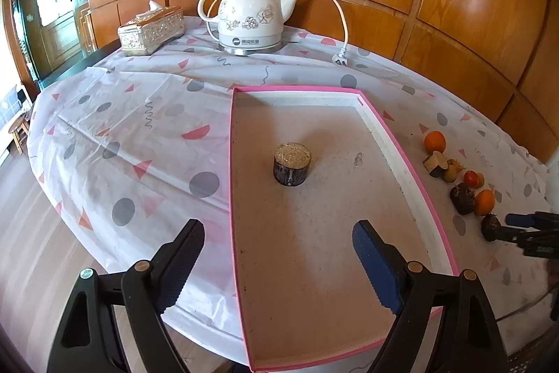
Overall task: Organize fruits
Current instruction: 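Reach the right gripper to the dark brown round fruit and grasp it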
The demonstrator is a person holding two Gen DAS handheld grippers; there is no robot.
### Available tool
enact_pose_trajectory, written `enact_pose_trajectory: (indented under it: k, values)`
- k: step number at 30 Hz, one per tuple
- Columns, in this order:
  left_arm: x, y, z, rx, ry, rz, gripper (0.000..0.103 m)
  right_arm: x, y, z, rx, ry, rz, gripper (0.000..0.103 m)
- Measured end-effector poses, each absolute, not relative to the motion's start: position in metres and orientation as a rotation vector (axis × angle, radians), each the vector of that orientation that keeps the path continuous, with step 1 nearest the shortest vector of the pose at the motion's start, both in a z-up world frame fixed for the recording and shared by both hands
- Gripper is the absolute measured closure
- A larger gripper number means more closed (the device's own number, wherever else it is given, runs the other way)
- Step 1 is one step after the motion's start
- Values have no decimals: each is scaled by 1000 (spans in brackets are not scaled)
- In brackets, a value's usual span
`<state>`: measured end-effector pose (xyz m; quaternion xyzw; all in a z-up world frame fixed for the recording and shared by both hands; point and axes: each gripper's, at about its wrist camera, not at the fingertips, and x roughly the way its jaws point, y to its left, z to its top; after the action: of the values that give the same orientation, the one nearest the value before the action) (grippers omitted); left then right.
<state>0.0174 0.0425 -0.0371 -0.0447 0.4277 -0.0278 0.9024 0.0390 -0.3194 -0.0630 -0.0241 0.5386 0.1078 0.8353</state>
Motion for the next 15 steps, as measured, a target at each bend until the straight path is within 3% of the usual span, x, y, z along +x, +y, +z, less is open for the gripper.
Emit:
enact_pose_trajectory:
  k: [6,8,9,15]
  values:
    - [11,44,-31,-90,855,-49,11,52,-304,-83,-99,1193,179,38]
    - [10,47,-30,-97,852,-40,10,52,-298,-90,-124,1218,180,46]
    - [11,48,-31,-101,853,-36,10,49,-295,-89,-136,1206,182,54]
    - [11,59,-31,-140,851,2,10,34,-287,-87,-118,1219,191,56]
